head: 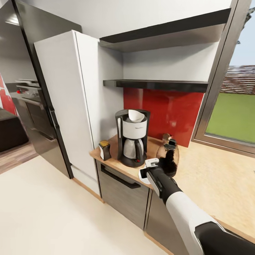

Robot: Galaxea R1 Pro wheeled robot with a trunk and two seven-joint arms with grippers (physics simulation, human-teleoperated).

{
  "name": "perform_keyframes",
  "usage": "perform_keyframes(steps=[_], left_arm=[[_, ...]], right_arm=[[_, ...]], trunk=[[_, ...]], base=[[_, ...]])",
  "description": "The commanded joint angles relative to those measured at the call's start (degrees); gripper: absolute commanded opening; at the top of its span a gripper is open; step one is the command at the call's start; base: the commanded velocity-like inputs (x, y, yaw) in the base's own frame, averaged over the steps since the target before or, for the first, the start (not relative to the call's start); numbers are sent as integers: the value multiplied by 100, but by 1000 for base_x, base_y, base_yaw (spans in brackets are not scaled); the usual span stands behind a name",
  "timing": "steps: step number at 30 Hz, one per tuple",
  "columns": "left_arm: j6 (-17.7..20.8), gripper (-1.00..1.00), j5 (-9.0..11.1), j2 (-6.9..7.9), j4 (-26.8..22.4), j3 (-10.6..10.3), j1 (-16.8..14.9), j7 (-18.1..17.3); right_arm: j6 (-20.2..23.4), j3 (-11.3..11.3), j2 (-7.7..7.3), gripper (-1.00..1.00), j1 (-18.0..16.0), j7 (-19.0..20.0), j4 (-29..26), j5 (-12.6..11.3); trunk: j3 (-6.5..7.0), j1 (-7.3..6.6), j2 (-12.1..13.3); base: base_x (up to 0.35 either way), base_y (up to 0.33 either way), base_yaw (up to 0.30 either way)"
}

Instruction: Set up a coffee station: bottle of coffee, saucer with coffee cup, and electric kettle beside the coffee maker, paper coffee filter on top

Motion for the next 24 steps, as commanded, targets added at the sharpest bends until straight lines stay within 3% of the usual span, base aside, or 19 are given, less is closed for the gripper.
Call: perform_keyframes(steps=[1, 7, 24], left_arm=[[-27, 100, -60, -1, 10, 34, -8, 18], [-27, 100, -61, -7, 10, 34, -9, 19], [-27, 100, -60, -10, 10, 43, -10, 17]], right_arm=[[35, 20, -4, -100, -5, -11, -4, 17], [34, 20, -117, -100, -5, -12, 3, 17], [34, 24, -141, -100, -5, -12, 225, 12]], trunk=[[-13, 5, -13], [-13, 5, -13], [-13, 5, -13]], base=[[118, 28, 0], [33, 8, 0], [75, 0, 0]])
